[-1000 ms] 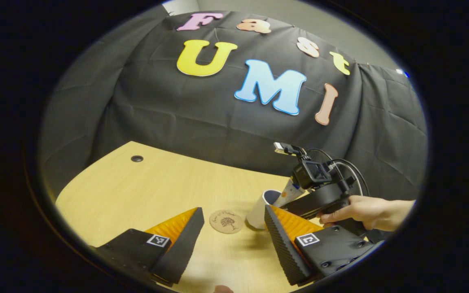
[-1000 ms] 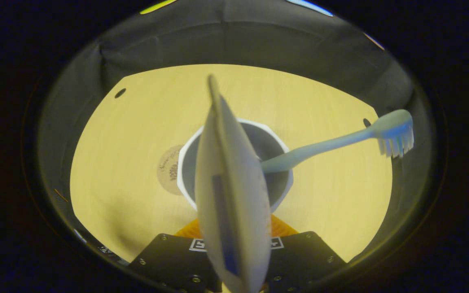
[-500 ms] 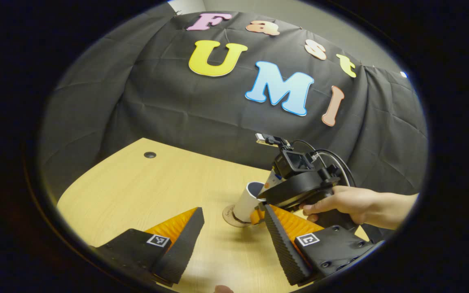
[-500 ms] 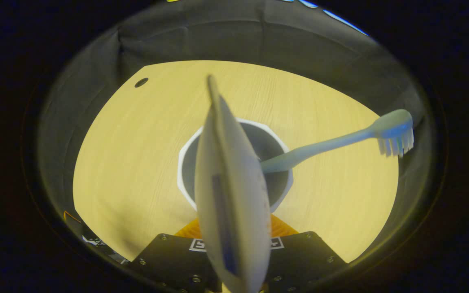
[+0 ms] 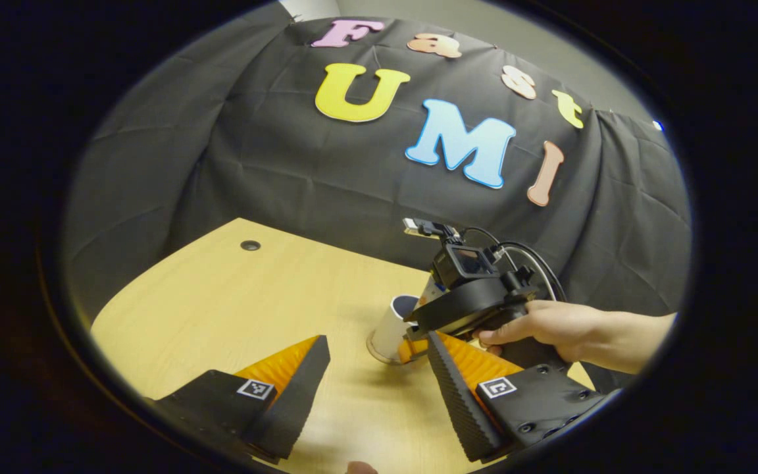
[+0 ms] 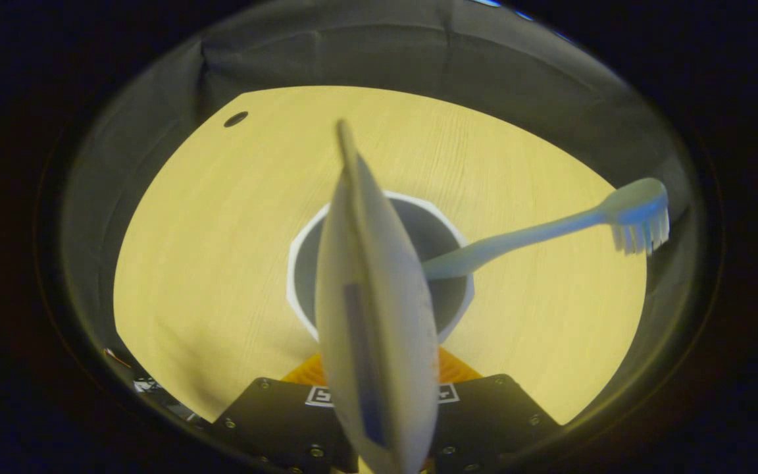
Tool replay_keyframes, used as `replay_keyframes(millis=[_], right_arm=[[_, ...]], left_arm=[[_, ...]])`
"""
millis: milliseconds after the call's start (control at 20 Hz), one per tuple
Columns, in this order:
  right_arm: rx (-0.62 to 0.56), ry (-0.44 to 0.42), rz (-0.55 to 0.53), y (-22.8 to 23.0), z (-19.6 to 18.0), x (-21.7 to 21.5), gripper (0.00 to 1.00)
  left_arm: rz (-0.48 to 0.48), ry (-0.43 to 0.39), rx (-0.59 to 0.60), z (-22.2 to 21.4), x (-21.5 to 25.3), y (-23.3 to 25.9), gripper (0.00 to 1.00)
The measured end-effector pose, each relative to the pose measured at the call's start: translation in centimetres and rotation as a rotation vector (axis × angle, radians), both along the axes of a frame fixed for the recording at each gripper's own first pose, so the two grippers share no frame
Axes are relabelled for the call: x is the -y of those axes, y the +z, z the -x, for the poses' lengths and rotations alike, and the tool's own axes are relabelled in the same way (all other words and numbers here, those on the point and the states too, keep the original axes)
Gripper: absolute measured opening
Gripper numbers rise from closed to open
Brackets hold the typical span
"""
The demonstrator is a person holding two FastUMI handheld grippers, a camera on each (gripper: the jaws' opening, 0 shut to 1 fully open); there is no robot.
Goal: Put the toothbrush and toothpaste on the desktop into the cup, then pick up the cup and place it on the coaster on the desktop.
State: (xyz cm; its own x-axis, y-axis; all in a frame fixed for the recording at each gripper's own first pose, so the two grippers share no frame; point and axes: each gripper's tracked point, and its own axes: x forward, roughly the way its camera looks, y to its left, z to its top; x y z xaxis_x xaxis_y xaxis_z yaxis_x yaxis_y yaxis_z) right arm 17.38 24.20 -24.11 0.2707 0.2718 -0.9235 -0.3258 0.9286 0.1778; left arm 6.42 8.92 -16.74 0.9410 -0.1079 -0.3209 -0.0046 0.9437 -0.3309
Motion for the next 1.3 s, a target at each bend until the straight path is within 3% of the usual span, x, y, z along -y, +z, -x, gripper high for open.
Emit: replay_keyframes(millis=[350,400,600,700,900,1300], right_arm=[[0.058,-0.011,-0.059,3.4,0.3,1.6,0.44],[0.074,-0.020,-0.067,4.4,0.6,2.3,0.54],[0.123,-0.075,-0.135,7.2,1.8,4.2,0.65],[0.140,-0.113,-0.163,8.1,2.8,5.6,0.65],[0.195,-0.200,-0.192,9.7,5.1,9.9,0.65],[0.479,-0.377,-0.167,13.7,9.2,18.1,0.65]], left_arm=[[-0.012,0.001,0.003,-0.1,0.8,0.3,0.97],[-0.017,0.000,0.005,-0.2,1.0,0.4,0.97],[-0.031,-0.009,0.020,-0.4,1.9,1.3,0.97],[-0.042,-0.016,0.023,-0.4,2.4,1.6,0.94],[-0.062,-0.030,0.035,-1.0,3.3,2.6,0.96],[-0.106,-0.136,0.136,-2.4,7.9,7.5,0.97]])
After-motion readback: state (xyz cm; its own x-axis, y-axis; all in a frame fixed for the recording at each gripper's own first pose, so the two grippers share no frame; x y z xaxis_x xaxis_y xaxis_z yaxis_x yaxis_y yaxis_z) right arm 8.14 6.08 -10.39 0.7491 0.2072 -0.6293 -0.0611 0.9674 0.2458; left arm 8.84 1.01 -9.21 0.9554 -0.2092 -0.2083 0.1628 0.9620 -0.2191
